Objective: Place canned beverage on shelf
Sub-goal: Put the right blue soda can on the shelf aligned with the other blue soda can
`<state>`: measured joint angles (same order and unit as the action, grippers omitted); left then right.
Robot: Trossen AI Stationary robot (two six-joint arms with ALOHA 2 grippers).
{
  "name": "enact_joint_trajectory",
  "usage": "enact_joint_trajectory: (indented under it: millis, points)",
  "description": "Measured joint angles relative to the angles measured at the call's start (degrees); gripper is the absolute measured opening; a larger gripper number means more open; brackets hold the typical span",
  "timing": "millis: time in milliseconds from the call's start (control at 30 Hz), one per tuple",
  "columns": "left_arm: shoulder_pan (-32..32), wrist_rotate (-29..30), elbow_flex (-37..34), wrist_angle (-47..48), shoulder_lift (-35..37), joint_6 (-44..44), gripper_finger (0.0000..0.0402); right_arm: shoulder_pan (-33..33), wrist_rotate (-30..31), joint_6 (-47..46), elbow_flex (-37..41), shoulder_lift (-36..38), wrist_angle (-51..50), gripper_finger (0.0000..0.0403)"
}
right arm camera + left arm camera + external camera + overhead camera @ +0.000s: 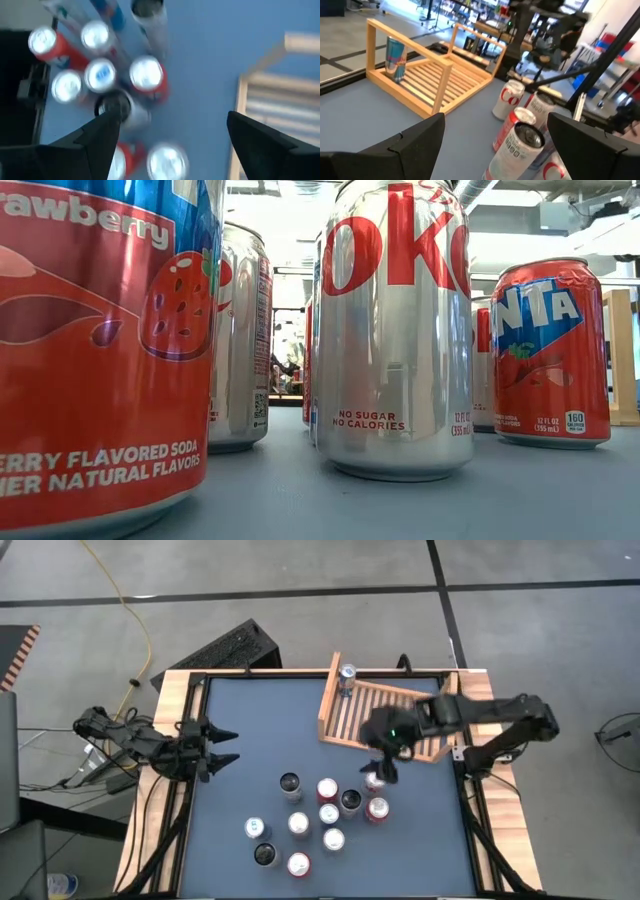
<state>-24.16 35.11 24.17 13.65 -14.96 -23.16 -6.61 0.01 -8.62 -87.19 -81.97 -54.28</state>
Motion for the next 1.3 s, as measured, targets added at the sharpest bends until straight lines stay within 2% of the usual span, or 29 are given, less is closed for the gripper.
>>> enact_joint_trajectory:
  millis: [167, 300, 533, 700, 1300]
  points:
    - [0.0, 0.0, 0.0, -2.7, -4.9, -0.1, 0.0341, -6.4, 1.8, 0.1, 1.8, -3.0, 12.4, 0.0344]
    - [0.0, -0.4, 0.0, -5.9, -7.5, -0.2, 0.0341, -8.7, 2.6, 2.8, -0.7, -6.8, 14.1, 0.0344]
    - [0.0, -3.8, 0.0, -7.6, -9.8, -2.7, 0.0341, -9.2, 4.4, 3.9, -4.7, -13.2, 10.8, 0.0344]
    - [0.0, -3.8, 0.0, -7.6, -11.1, -2.7, 0.0341, -9.2, 4.4, 3.7, -5.4, -16.6, 10.2, 0.0344]
    - [0.0, -3.4, 0.0, -7.6, -11.3, -2.6, 0.0341, -10.7, 2.7, -2.2, -5.5, -22.4, 9.7, 0.0344]
